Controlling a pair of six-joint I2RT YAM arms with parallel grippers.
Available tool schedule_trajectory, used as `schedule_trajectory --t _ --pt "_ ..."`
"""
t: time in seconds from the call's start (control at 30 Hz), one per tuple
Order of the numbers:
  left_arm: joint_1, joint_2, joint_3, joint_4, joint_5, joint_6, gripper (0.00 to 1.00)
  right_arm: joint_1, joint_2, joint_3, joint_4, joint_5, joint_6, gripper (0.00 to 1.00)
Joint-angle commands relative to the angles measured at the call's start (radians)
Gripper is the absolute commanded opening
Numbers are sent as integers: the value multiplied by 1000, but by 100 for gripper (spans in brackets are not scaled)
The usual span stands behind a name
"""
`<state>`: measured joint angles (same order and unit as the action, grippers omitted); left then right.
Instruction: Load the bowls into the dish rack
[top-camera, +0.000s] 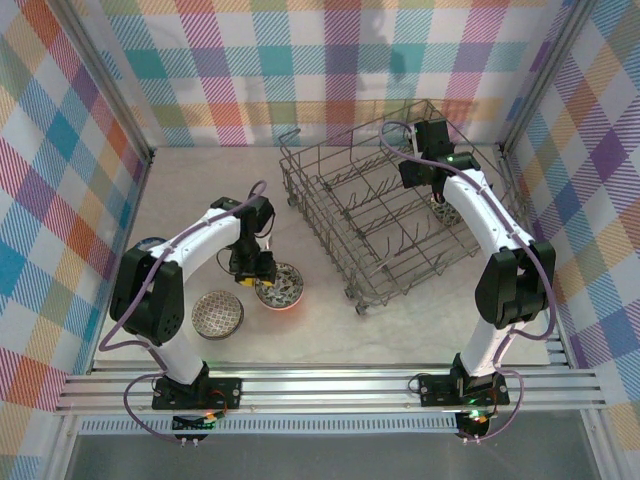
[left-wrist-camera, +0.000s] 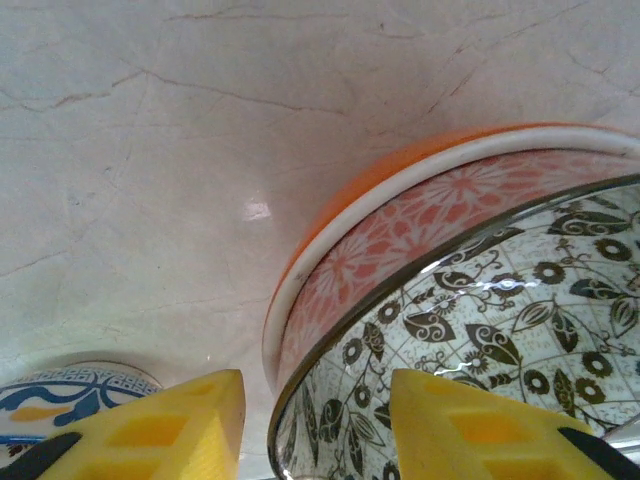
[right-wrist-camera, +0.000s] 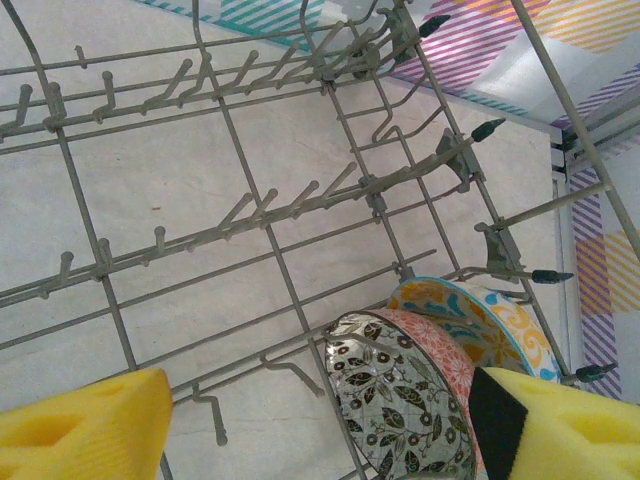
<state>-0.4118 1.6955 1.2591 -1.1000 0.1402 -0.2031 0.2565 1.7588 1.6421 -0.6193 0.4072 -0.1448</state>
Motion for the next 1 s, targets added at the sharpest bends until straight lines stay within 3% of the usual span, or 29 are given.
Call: schedule_trajectory --t 0.0,0.23,0.67,0.97 --pt "-12 17 25 -26 -14 21 40 7 -24 -13 -11 2 16 79" --pt "-12 18 15 -18 -16 19 33 6 -19 -5 -11 -2 17 79" --pt "-15 15 32 -27 -6 23 12 9 -19 -8 -8 -5 24 79" --pt "-14 -3 44 -40 -8 25 6 12 -21 -4 -6 -10 28 79"
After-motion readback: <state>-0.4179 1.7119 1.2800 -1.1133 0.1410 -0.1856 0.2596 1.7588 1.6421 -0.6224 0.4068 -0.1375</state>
